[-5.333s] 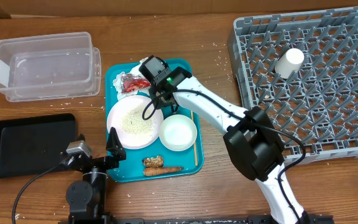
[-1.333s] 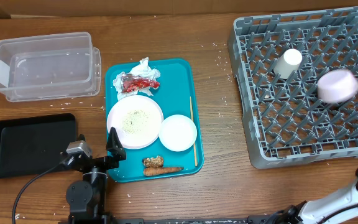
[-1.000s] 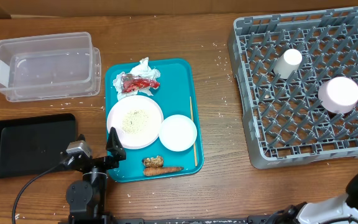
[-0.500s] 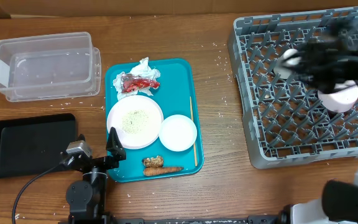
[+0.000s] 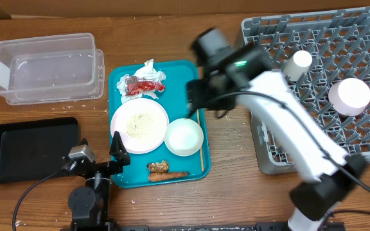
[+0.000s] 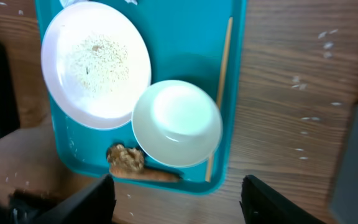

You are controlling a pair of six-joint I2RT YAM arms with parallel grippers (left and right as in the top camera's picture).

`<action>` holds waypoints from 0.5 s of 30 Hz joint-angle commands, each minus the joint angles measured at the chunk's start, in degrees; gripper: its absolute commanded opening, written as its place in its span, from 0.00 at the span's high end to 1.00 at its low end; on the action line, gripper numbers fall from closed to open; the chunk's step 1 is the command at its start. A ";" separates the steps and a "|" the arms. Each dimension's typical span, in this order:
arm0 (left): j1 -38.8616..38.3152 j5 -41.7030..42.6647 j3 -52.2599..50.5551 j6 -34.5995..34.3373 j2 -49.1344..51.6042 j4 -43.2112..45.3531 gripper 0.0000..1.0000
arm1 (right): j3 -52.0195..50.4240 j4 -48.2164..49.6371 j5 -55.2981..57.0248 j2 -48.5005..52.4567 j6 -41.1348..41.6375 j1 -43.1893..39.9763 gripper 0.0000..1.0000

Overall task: Sort waste into correct bins and load items into the dishwasher
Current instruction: 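Release the bowl and move the right gripper to the white plate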

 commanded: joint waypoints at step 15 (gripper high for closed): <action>-0.04 0.48 -0.24 -0.81 -0.55 0.15 0.00 | 0.85 6.51 4.15 20.22 6.49 15.15 0.43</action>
